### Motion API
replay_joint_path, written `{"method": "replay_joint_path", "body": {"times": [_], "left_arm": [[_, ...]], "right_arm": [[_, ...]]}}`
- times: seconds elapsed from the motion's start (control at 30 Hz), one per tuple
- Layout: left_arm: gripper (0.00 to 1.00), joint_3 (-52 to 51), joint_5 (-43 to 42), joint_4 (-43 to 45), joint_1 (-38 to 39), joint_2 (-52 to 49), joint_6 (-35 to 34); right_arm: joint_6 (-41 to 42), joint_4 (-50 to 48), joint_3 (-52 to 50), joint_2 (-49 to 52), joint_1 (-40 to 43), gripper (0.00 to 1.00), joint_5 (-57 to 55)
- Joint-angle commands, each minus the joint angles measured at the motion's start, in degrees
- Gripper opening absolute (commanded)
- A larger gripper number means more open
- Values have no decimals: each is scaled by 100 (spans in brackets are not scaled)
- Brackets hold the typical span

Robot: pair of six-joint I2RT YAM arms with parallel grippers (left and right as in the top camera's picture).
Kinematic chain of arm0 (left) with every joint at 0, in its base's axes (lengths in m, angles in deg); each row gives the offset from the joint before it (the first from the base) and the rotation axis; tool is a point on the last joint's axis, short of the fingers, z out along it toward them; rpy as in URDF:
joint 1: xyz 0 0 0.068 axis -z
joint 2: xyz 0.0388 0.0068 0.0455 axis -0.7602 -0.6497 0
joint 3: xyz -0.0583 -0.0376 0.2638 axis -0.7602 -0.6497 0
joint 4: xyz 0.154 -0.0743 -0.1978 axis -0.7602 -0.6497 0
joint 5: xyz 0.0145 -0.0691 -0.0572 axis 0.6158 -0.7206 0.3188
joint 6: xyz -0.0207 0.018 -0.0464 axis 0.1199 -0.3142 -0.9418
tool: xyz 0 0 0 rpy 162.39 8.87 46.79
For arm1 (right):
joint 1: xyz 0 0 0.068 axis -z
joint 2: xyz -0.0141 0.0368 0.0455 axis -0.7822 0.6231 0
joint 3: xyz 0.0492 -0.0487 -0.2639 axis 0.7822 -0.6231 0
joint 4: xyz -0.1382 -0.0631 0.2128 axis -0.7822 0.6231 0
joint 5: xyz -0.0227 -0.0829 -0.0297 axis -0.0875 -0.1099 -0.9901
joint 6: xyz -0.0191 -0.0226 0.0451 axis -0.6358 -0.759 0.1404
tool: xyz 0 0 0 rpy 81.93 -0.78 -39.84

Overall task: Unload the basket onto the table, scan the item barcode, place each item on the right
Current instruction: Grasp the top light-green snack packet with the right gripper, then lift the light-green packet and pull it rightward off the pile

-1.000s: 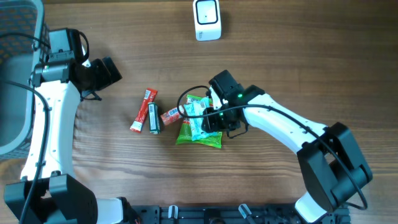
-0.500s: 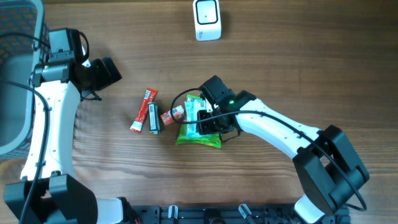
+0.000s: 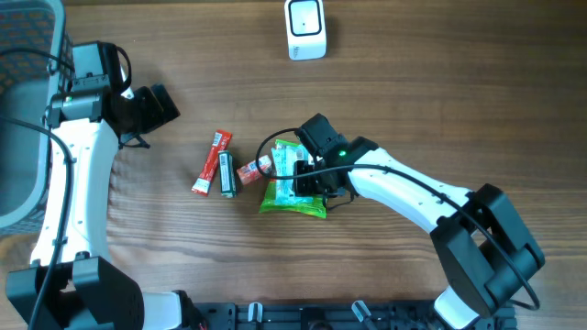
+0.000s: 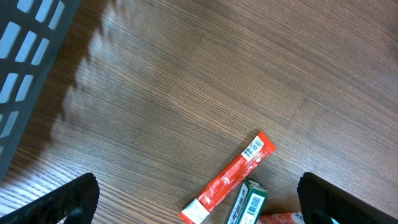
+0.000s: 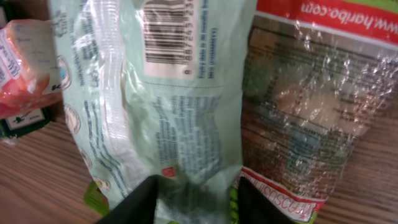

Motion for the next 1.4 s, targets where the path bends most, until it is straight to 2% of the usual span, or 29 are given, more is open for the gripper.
{"method": "replay_joint_path", "body": {"times": [0.0, 0.03, 0.13, 0.33, 0.47, 0.67, 0.7, 0.77, 0.83, 0.9, 1.0, 1.1, 1.17, 1.23, 1.37], "left_arm": [[100, -22, 33, -4, -4, -26, -50], [100, -22, 33, -4, -4, -26, -50], [100, -22, 33, -4, -4, -26, -50], [100, -20, 33, -4, -4, -26, -50], [100, -22, 33, -4, -4, -26, -50], [100, -20, 31, -4, -4, -26, -50], [100, -22, 31, -4, -4, -26, -50], [100, -20, 33, -4, -4, -26, -50], [100, -22, 33, -4, -4, -26, -50], [100, -20, 33, -4, -4, -26, -50], [100, -20, 33, -4, -4, -26, -50], [100, -22, 33, -4, -4, -26, -50], [100, -22, 33, -4, -4, -26, -50], [100, -20, 33, -4, -4, -26, -50], [100, -20, 33, -4, -4, -26, -50]], "right_arm": [[192, 7, -125, 120, -24, 17, -142], [188, 9, -120, 118, -20, 5, -142], [87, 35, -55, 37, 9, 4, -144], [-1215, 184, 153, -870, 389, 4, -149], [-3401, 345, 153, -1567, 730, 5, -323], [-5228, 802, 138, -1499, 785, 4, -354], [-5250, 815, 138, -1451, 785, 5, -363], [-5106, 798, 138, -1329, 787, 7, -560], [-4315, 708, 138, -1303, 796, 11, -844], [-3340, 667, 181, -1349, 883, 53, -857], [-2914, 796, 256, -1384, 1222, 54, -857], [-1858, 1117, 216, -1346, 1508, 50, -824], [-1526, 1178, 9, -1338, 1537, 53, -743], [-1139, 929, -293, -1338, 1537, 62, -732], [-398, 37, -1082, -1338, 1537, 66, -702]]}}
